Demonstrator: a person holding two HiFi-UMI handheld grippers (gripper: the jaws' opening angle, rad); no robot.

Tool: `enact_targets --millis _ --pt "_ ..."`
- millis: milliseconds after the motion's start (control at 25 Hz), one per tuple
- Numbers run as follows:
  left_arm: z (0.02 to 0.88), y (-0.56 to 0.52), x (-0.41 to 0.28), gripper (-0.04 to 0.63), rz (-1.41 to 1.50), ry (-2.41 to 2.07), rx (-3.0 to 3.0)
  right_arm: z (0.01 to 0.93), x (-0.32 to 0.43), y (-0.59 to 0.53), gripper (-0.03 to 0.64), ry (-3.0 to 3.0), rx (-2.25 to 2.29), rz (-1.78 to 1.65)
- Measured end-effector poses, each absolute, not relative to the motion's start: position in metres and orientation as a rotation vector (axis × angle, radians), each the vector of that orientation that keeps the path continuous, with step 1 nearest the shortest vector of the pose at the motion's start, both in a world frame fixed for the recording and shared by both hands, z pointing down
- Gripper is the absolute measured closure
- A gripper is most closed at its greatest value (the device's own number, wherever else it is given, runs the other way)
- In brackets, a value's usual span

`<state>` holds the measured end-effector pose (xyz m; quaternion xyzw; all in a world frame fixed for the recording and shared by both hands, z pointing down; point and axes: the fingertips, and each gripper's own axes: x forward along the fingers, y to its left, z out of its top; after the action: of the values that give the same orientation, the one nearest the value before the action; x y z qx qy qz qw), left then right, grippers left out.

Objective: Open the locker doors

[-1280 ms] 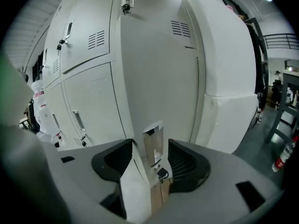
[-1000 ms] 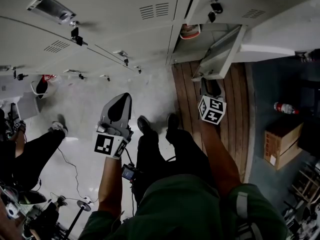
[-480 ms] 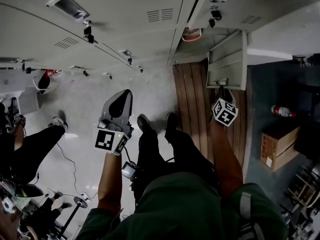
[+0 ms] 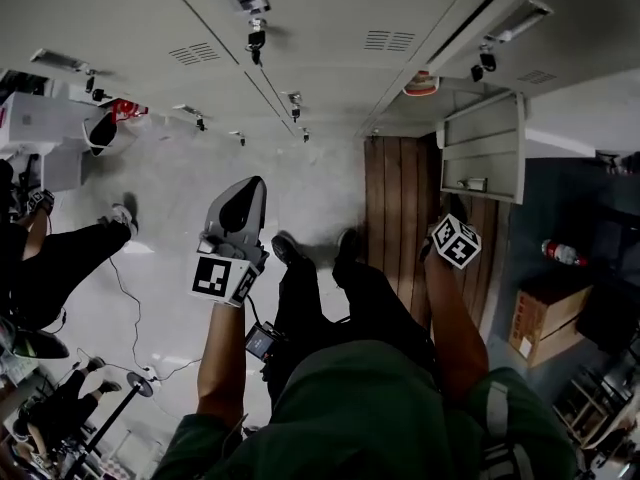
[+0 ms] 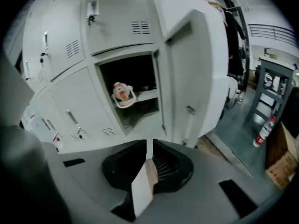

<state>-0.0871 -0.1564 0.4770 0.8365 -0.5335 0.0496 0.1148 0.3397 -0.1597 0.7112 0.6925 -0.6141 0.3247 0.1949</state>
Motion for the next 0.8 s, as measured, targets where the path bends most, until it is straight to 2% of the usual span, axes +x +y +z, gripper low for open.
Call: enact_targets --millis 480,800 --pt "0.479 -0.122 -0.202 0.597 0.116 -1.722 2.321 0.657 0.024 -0.27 0.577 -2.375 1.315 0.503" --pt "0.499 -0.112 -0.262 0.597 0.118 -1.732 2.266 0.683 -0.076 -0.323 0.575 -2.391 1.163 0.396"
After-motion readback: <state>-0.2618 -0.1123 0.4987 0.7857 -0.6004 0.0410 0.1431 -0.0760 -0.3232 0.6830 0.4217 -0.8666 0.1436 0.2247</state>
